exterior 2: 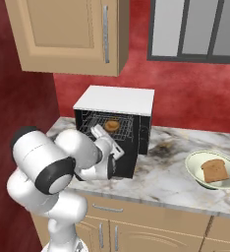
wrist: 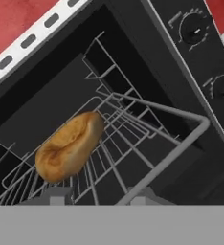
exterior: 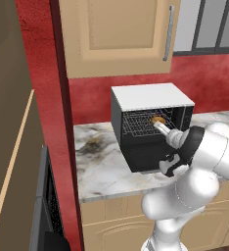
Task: Pick up the heated bread from the toaster oven and place it in the bowl. Then move the bread bowl to the dining counter.
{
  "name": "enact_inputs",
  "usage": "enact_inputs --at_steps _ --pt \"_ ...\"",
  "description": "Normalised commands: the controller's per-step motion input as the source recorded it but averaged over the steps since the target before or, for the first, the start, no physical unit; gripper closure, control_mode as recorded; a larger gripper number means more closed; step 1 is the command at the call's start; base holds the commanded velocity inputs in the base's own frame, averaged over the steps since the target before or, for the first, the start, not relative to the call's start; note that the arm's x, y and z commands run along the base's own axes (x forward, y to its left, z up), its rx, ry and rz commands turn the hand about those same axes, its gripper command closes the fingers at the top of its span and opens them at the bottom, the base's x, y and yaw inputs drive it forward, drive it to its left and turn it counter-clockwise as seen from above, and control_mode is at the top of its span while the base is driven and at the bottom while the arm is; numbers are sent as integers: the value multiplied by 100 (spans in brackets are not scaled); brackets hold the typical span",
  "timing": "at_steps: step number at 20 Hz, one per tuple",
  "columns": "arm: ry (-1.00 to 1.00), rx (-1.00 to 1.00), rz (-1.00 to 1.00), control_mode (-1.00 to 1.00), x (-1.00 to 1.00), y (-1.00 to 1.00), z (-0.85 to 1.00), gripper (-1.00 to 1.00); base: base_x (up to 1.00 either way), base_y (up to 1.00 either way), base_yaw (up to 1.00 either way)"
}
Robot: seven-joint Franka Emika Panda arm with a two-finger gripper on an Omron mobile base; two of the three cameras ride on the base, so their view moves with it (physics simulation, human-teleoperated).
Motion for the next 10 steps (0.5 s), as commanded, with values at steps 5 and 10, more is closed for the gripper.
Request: enact_inputs --at_steps 5,10 --pt "-16 8 -5 -100 -58 -37 0 100 0 0 0" --pt "-12 5 -2 -100 -47 -23 0 100 0 0 0"
